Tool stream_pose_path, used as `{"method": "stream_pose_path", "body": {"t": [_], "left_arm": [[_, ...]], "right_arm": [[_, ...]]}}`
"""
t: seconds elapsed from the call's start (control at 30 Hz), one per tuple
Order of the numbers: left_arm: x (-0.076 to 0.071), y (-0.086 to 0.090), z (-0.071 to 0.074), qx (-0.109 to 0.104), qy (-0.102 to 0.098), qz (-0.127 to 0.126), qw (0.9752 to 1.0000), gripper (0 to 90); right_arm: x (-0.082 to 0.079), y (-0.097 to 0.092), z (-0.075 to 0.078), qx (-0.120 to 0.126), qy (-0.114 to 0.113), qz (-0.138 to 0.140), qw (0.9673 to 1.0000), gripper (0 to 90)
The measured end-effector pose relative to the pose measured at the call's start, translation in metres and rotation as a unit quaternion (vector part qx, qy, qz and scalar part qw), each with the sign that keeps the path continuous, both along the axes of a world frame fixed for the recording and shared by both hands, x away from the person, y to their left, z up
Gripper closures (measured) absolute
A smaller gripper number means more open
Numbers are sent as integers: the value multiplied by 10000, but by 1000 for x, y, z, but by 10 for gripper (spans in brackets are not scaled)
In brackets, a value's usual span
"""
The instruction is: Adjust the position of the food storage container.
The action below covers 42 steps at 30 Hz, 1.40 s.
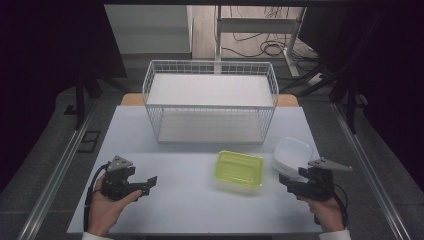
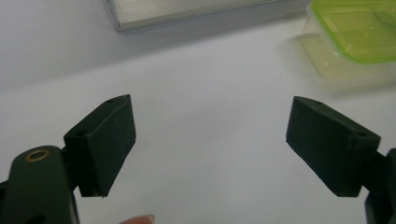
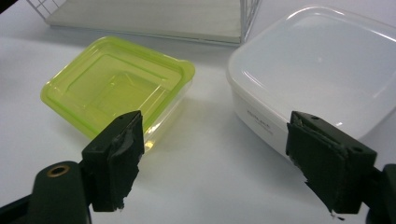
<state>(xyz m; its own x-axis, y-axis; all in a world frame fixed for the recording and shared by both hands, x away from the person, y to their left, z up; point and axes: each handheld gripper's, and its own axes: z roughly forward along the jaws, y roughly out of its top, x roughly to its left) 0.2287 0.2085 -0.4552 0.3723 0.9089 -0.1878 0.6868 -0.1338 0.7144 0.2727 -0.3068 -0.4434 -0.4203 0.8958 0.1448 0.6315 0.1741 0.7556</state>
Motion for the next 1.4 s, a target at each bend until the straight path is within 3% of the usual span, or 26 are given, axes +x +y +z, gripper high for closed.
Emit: {"method": "stream_pose_path", "body": {"t": [0.5, 0.6, 0.67, 0.77, 1.0, 1.23, 1.4], "left_arm": [[9, -6, 2, -190, 67, -52, 9998, 153], [4, -7, 4, -202, 75, -154, 9996, 150], [-2, -8, 8, -198, 36, -251, 9995, 145], [-3, -6, 7, -259, 123, -252, 9993, 144], [5, 0, -5, -251, 368, -84, 9990, 144], [4, 0, -7, -251, 378, -45, 9990, 142], [5, -1, -6, -258, 374, -47, 9990, 140]], "right_arm": [[1, -7, -1, -87, 258, -181, 9995, 262], [2, -6, 2, -79, 289, -181, 9994, 273], [0, 2, 6, -185, 252, -32, 9995, 293], [0, 5, 7, -152, 332, -22, 9993, 321], [11, 5, 2, -231, 556, 66, 9982, 459], [19, 4, 1, -268, 739, 33, 9969, 591], [22, 14, -2, -474, 868, 44, 9951, 664]]}}
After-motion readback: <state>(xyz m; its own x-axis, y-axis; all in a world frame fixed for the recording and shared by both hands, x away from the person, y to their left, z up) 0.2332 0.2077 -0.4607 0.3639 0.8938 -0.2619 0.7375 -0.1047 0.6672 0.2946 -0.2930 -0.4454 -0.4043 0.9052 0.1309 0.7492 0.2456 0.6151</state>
